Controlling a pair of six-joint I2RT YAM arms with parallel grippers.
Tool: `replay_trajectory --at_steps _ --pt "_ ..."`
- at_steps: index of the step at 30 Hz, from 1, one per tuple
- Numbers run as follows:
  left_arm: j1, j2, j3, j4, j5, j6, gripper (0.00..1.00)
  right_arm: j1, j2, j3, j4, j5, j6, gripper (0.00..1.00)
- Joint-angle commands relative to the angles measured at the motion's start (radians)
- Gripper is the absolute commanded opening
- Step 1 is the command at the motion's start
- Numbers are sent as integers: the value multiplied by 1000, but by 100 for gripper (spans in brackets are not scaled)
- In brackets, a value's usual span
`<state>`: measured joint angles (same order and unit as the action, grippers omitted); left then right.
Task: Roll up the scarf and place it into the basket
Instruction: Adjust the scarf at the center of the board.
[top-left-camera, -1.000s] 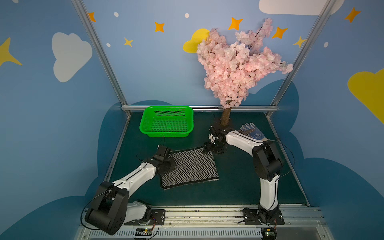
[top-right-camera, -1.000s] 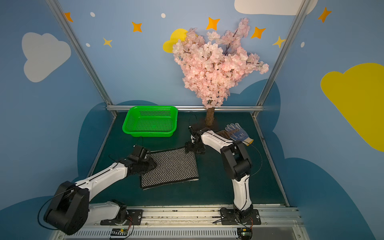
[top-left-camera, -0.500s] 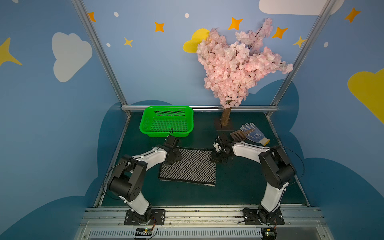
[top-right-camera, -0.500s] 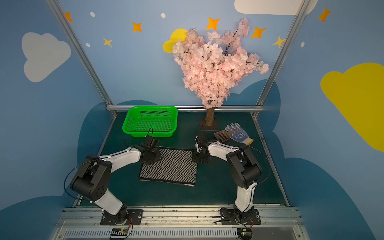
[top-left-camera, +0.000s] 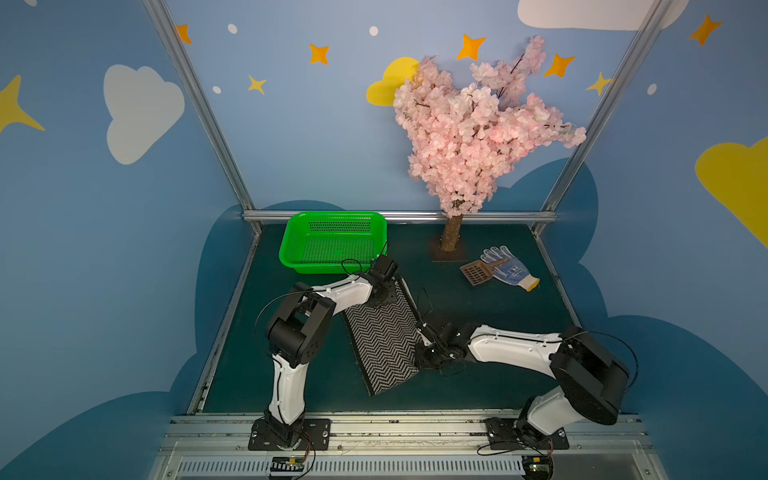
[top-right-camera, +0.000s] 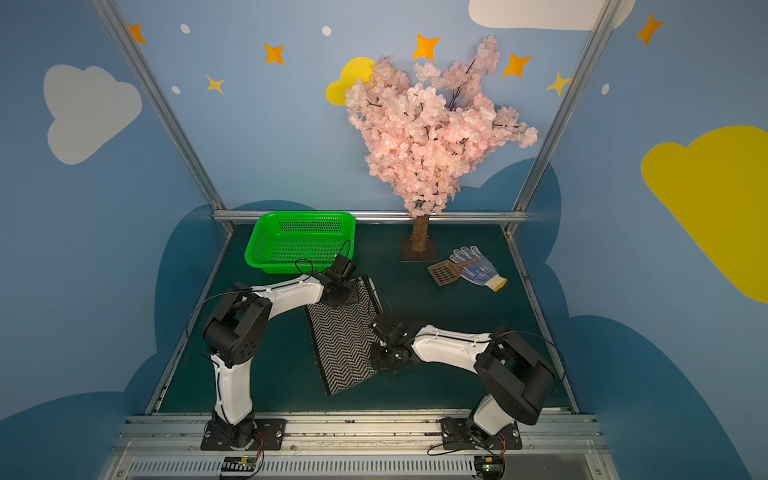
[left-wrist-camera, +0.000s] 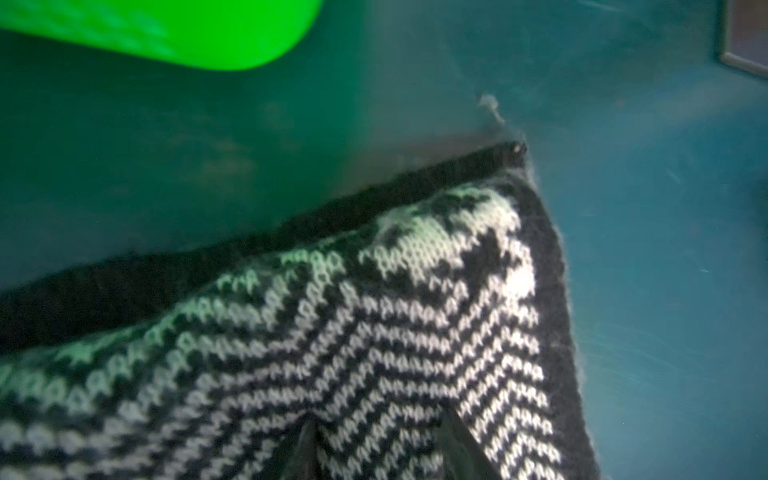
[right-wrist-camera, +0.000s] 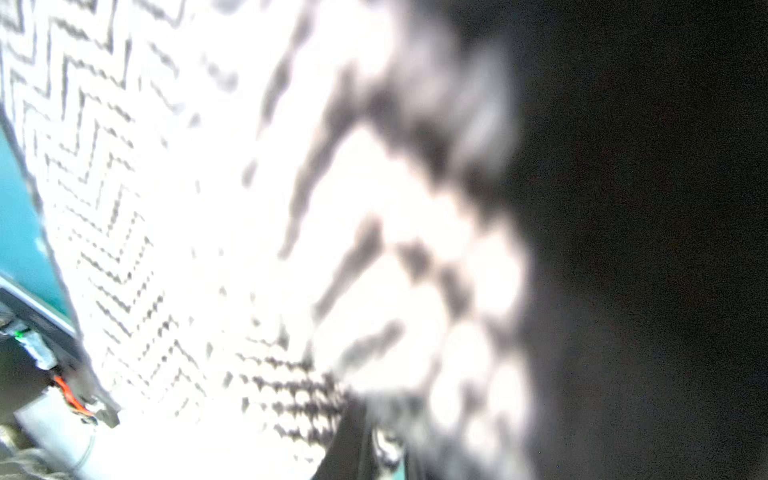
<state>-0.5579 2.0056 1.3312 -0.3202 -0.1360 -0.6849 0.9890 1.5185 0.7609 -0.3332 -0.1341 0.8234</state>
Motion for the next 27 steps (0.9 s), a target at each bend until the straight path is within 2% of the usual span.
replay_trajectory --at_steps 1,2,3,9,12,14,18,20,22,23,24,25,26,27 --pt "3 39 35 -8 -3 2 48 82 -90 -62 18 73 99 31" --pt "3 54 54 -5 12 13 48 109 -102 -65 25 85 106 37" --pt "0 71 79 -1 31 29 48 139 -104 -57 31 101 103 38" --pt "-41 157 199 -1 91 98 48 225 37 88 14 131 65 38" --pt "-52 114 173 39 103 121 48 253 51 147 -12 162 46 39" --pt "-54 46 121 56 119 143 49 277 -2 179 -90 222 22 41" --pt "-73 -152 -29 57 120 189 51 296 -166 198 -281 325 -40 68" --pt "-88 -251 -93 27 98 215 52 290 -239 182 -366 408 -5 78" --pt "-98 -346 -131 -39 55 234 59 285 -303 157 -372 423 -155 86" --pt "-100 -391 -148 -74 35 235 70 284 -332 149 -373 422 -234 92" --pt "-100 -435 -164 -100 24 236 71 285 -355 132 -337 392 -365 93" --pt "-100 -471 -181 -117 15 232 72 283 -361 140 -358 382 -422 95" --pt "-98 -505 -195 -143 25 224 80 282 -360 161 -390 385 -478 95" --pt "-99 -529 -207 -166 42 225 83 281 -350 187 -429 404 -505 95"
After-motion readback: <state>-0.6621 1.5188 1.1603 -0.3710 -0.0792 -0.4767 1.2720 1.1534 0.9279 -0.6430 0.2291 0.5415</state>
